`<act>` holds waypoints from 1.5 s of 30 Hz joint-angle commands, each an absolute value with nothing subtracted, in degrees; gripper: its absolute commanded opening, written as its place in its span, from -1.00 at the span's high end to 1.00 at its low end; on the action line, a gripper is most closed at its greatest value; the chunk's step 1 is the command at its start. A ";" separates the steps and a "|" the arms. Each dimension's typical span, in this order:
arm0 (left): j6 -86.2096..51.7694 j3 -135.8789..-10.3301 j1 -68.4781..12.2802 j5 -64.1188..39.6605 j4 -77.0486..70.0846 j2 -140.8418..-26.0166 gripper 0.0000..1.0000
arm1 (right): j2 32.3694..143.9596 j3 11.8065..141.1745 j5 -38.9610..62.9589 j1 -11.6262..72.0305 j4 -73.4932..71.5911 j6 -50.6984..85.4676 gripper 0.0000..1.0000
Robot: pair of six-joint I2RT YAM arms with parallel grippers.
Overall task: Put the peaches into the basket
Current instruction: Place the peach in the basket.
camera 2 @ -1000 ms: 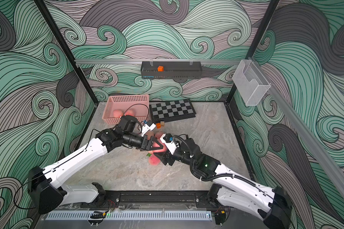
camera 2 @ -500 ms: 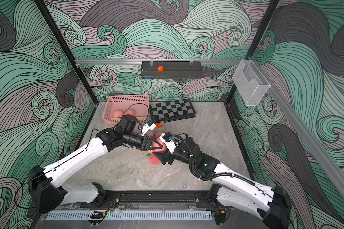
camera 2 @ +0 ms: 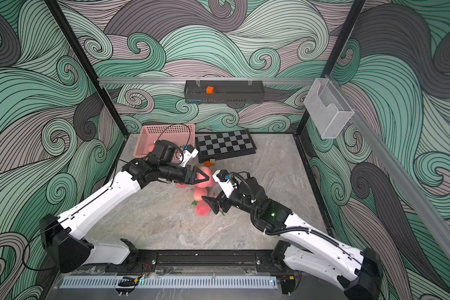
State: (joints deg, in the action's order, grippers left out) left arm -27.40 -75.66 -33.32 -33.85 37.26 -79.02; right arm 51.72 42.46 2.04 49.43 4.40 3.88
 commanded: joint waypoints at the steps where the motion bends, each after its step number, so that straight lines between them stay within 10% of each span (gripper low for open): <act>1: -22.47 -79.90 -30.76 -29.07 42.20 -80.55 -0.08 | 51.14 44.53 2.86 47.05 7.31 4.96 -0.98; 45: -7.67 -135.06 -14.90 4.08 47.70 -135.08 -0.02 | 71.65 57.25 18.99 29.25 12.75 2.46 -0.98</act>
State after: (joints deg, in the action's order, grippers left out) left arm -9.72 -132.44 -15.18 2.63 48.18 -133.38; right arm 71.53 56.51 17.21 29.80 12.75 3.81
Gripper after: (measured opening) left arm 0.633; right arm 0.988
